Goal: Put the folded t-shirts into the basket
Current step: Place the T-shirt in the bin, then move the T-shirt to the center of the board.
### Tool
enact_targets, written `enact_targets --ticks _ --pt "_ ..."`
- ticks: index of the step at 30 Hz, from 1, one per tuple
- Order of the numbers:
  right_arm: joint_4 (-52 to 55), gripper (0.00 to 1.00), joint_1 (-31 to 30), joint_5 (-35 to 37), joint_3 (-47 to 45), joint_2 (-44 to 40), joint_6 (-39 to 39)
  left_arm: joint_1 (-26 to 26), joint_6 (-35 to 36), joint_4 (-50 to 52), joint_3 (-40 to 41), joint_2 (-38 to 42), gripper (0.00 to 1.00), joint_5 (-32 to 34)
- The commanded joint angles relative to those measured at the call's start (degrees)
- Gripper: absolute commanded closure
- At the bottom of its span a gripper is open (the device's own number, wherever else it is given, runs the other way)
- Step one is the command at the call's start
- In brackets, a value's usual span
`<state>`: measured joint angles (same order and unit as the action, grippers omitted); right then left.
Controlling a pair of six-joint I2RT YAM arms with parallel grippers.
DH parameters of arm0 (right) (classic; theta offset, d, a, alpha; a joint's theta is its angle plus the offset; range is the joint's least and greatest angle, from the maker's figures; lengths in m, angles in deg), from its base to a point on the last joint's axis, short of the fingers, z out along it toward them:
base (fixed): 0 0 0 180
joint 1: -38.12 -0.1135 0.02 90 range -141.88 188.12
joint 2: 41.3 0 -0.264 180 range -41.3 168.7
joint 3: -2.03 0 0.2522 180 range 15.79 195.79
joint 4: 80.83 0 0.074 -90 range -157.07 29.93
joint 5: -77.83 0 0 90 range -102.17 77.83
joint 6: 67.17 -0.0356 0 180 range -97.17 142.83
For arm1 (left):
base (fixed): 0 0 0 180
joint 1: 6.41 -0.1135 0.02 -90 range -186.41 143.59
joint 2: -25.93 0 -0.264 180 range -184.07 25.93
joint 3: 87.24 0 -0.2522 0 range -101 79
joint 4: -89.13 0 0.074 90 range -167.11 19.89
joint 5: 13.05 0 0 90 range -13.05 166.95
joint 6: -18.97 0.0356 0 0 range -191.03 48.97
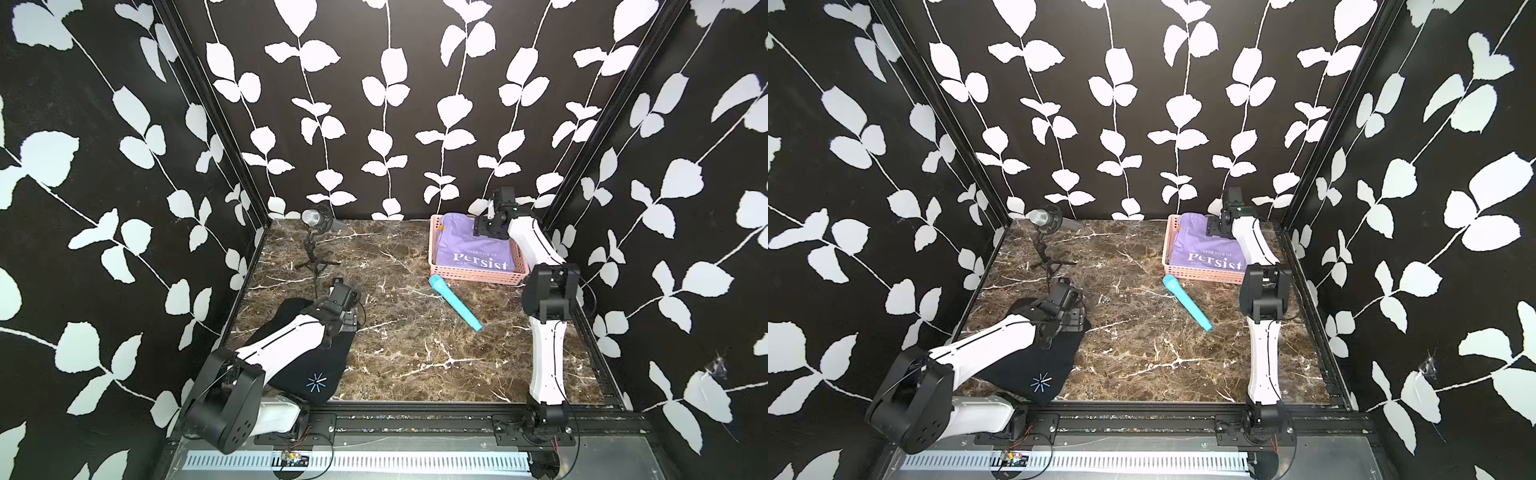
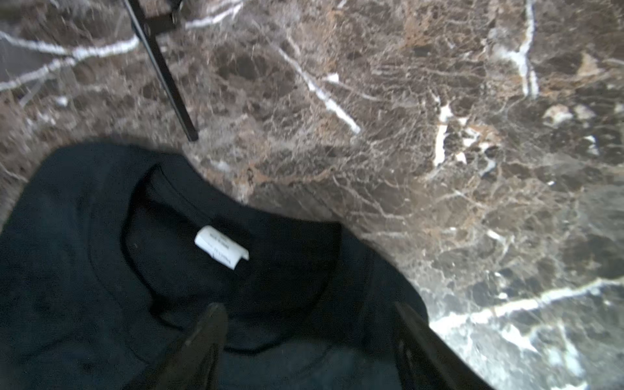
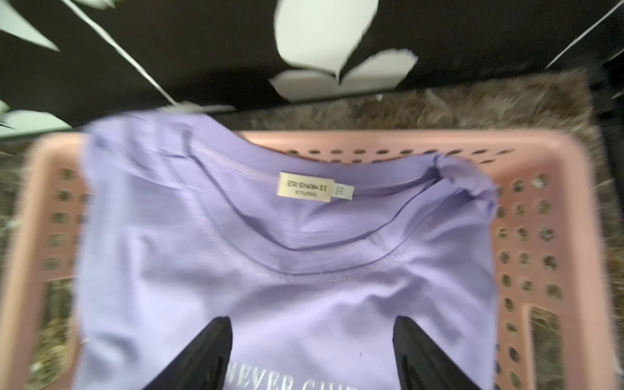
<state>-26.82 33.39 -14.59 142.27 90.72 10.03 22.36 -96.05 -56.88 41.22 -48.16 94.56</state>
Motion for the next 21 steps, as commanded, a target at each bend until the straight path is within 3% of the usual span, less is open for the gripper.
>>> enact_targets --ticks 1,11,21 --pt "-3.9 0.21 -2.4 0.1 -4.3 -6.0 1.3 0.0 -6.0 0.1 3.1 1.8 0.21 -4.6" --pt "-11.3 0.19 -6.2 0.2 -24.1 -19.8 0.7 0.9 -11.8 -11.9 9.2 -1.3 0.21 -18.4" --pt "-11.6 0.19 -11.2 -2.9 -45.5 -34.5 0.3 12.7 -22.6 -31.6 1.0 -16.8 0.22 -21.8"
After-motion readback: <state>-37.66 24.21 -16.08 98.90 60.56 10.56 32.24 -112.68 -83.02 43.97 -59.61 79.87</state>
